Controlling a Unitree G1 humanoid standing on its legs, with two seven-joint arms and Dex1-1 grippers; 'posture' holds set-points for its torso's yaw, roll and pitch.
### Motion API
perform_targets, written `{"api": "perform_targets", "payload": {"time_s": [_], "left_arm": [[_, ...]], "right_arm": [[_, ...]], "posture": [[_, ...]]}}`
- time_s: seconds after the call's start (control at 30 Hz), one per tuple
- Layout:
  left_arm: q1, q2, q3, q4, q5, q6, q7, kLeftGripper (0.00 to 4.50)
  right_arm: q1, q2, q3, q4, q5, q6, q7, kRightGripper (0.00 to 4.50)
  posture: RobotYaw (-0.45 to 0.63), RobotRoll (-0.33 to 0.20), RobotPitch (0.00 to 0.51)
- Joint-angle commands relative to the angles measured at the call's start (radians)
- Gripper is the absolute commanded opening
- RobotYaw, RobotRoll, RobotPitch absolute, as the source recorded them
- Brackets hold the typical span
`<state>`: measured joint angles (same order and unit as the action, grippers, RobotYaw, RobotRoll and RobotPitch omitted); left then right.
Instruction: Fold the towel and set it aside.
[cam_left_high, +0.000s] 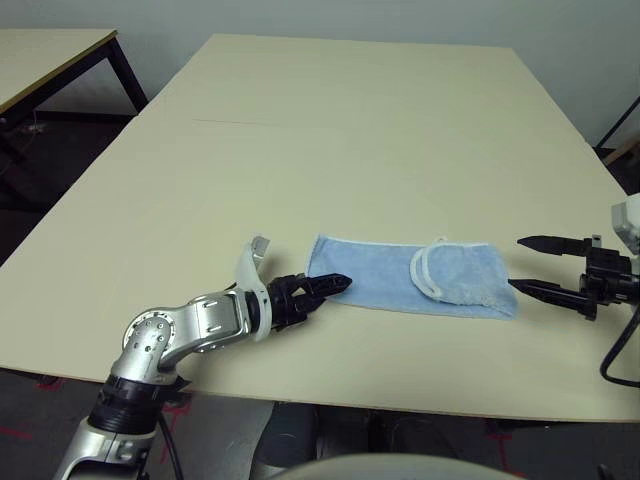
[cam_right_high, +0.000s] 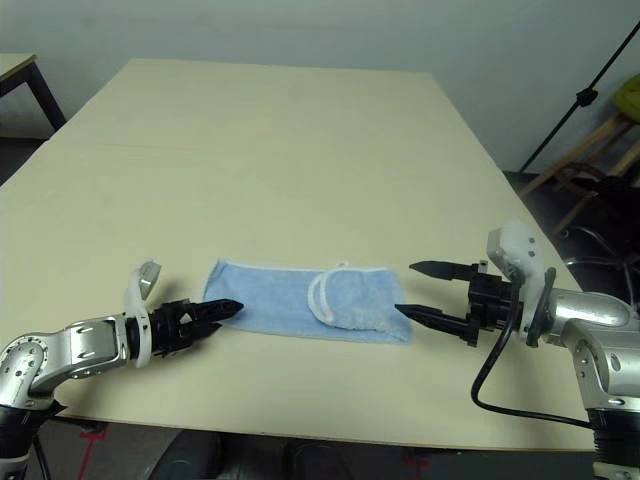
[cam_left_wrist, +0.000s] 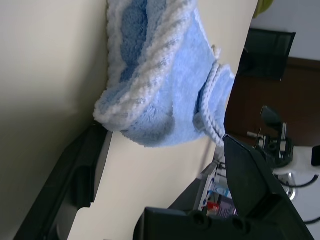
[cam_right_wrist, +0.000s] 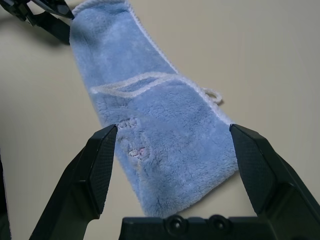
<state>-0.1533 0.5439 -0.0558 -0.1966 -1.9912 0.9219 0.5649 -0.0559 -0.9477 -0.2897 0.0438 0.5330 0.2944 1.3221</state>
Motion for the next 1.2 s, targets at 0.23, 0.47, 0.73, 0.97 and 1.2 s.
{"api": "perform_targets", "payload": {"time_s": [0.23,0.47,0.73,0.97,1.2], "left_arm": [[0.047,-0.017,-0.013,0.008,0.056,-0.046,0.053,2.46],[0.046,-0.034,0.007,0.009,0.112,-0.064,0.038,0.04],[0.033,-0.007,0.128,0.028,0.179,-0.096,0.003,0.04],[0.121,0.067,0.283,0.017,0.195,-0.092,-0.044,0.04],[0.172,0.179,0.372,0.014,0.184,-0.027,-0.147,0.04]], "right_arm": [[-0.011,-0.01,-0.001,-0.068,0.013,0.061,-0.027,4.5],[-0.024,-0.007,0.008,-0.076,0.012,0.083,-0.029,4.5],[-0.033,0.002,0.027,-0.041,0.0,0.066,-0.006,4.5],[-0.066,0.005,0.072,-0.038,-0.004,0.067,0.013,4.5],[-0.085,-0.022,0.108,-0.055,0.009,0.091,0.075,4.5]], "posture": [[0.09,0.0,0.101],[0.1,0.0,0.096],[0.13,0.0,0.08],[0.16,0.0,0.076],[0.17,0.0,0.071]]}}
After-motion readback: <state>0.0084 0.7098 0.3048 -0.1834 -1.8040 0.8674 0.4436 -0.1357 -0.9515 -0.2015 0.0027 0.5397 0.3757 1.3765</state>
